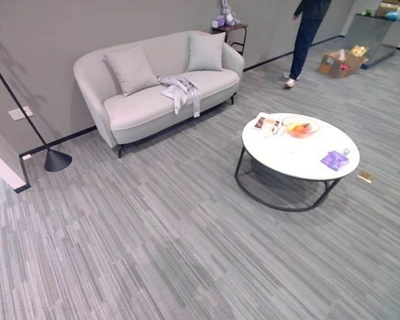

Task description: Hang the clothes on the sofa on the clothes rack.

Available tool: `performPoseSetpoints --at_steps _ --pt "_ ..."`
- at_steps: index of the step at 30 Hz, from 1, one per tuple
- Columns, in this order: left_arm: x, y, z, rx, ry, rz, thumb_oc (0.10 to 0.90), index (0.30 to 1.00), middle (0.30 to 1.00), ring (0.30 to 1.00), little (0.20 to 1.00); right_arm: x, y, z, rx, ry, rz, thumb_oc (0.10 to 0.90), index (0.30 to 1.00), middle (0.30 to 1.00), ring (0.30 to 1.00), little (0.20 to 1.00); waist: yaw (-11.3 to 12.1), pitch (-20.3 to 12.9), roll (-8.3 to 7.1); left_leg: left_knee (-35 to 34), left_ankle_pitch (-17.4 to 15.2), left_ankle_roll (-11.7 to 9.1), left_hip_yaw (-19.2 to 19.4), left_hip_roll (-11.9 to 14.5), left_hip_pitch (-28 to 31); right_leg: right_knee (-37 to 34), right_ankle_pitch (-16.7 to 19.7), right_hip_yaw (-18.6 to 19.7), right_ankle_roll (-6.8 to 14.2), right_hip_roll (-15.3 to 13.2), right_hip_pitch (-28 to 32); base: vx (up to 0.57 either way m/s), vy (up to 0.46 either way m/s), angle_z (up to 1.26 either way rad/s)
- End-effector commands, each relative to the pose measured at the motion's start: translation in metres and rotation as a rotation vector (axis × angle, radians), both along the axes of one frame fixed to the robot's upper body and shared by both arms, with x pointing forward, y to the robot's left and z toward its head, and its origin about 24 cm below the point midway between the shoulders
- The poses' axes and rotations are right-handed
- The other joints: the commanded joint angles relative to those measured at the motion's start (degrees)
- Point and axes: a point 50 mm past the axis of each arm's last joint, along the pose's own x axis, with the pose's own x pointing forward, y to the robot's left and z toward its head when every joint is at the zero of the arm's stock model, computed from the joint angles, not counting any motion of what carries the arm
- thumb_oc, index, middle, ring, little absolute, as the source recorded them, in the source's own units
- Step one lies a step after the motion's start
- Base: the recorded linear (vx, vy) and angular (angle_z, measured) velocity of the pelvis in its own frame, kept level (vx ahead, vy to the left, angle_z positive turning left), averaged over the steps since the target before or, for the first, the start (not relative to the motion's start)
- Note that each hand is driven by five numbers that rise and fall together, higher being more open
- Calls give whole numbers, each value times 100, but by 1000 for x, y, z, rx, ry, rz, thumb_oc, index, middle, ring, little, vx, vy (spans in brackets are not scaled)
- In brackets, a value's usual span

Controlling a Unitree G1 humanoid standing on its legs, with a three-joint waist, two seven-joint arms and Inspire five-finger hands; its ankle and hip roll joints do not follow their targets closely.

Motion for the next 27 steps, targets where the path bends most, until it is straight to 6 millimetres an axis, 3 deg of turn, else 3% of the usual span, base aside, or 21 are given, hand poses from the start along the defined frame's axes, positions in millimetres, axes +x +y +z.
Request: performPoseSetpoints --at_steps 1,5,7,12,23,26,27 --pt "-9 1 0 11 36 -32 800 900 900 900 900 4 9 -1 13 -13 19 800 900 900 900 900 -46 -300 -195 -483 273 83 -177 -364 -313 67 -634 -104 539 -276 223 -3 20 -3" --pt "-9 2 0 15 39 -52 800 900 900 900 900 2 10 -2 16 -7 39 800 900 900 900 900 -70 -311 -208 -483 259 93 -166 -373 -295 67 -632 -87 541 -280 231 -1 5 -1" --pt "-8 3 0 18 26 -47 800 900 900 900 900 -21 -1 -1 8 28 38 800 900 900 900 900 -136 -282 -217 -483 259 94 -159 -377 -302 70 -623 -75 546 -276 219 -14 11 2" --pt "-4 1 0 12 5 -26 800 900 900 900 900 -14 -1 -1 3 42 61 800 900 900 900 900 -221 -193 -226 -487 260 116 -111 -390 -345 110 -581 -18 550 -296 135 -19 40 -4" --pt "-17 -1 -1 6 38 -16 800 900 900 900 900 -15 4 -2 27 54 79 800 900 900 900 900 -189 -62 -370 -507 251 178 -63 -422 -405 176 -548 -38 608 -350 51 -10 24 -8" --pt "-13 1 0 23 35 -67 800 900 900 900 900 -6 -1 0 -3 51 77 800 900 900 900 900 -89 -38 -339 -483 232 216 -138 -436 -361 458 -704 -146 579 -366 43 26 76 6" --pt "-6 1 0 29 21 -113 800 900 900 900 900 2 0 0 -4 27 104 800 900 900 900 900 -31 64 -275 -459 201 283 -185 -432 -289 1051 -849 -294 637 -403 -152 -6 117 13"
